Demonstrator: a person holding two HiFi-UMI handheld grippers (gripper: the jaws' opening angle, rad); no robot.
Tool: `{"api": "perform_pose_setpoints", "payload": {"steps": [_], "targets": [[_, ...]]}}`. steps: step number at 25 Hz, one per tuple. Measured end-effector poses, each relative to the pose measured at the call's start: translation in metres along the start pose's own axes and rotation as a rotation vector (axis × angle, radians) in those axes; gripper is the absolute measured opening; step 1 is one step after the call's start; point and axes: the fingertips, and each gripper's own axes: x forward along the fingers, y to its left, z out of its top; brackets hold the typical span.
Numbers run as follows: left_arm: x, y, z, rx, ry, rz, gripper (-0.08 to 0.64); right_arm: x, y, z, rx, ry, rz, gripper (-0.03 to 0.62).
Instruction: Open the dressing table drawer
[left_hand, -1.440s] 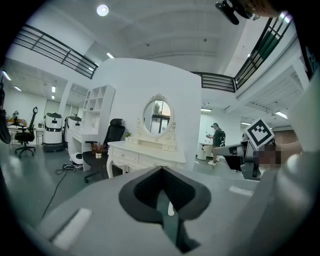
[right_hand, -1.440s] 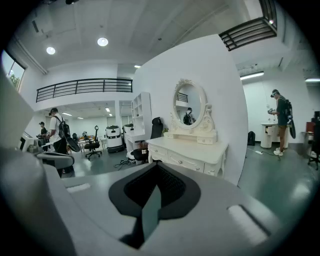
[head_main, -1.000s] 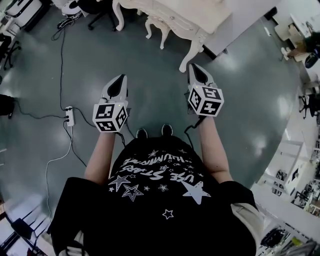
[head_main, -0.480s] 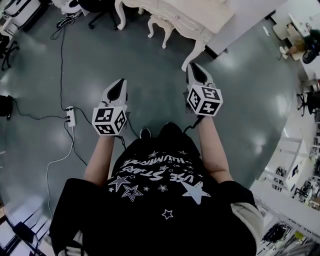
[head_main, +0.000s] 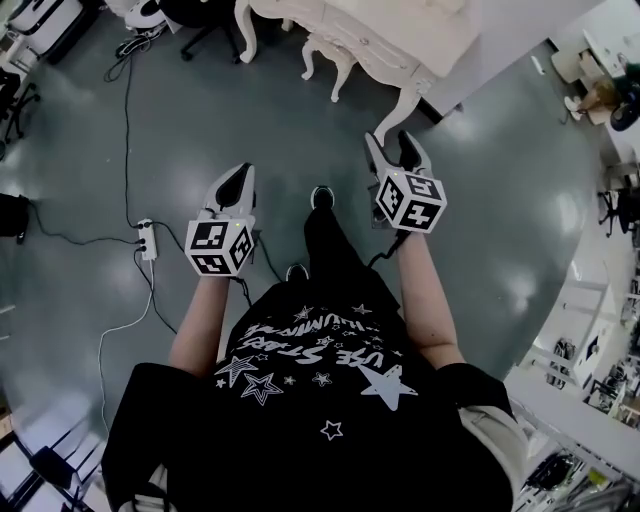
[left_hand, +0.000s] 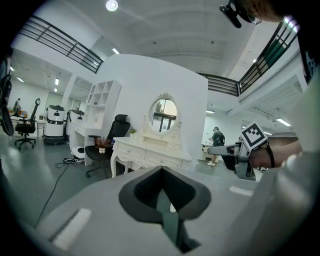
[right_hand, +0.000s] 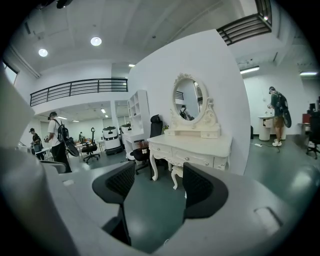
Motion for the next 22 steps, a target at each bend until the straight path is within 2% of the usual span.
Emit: {"api": "perform_pose_setpoints", "payload": {"steps": [9,22], "targets": [[0.08,0.023,0.016,0.006,0.013,0.016,0.001,0.082,-0.039,0.028,0.015,-0.011,0.012,0.313],[0.282,0.06,0.072,0.026,0.065,0.016,0.001,0.255,-0.144,0.073,0.078,0.044,0.002,0.304]]}}
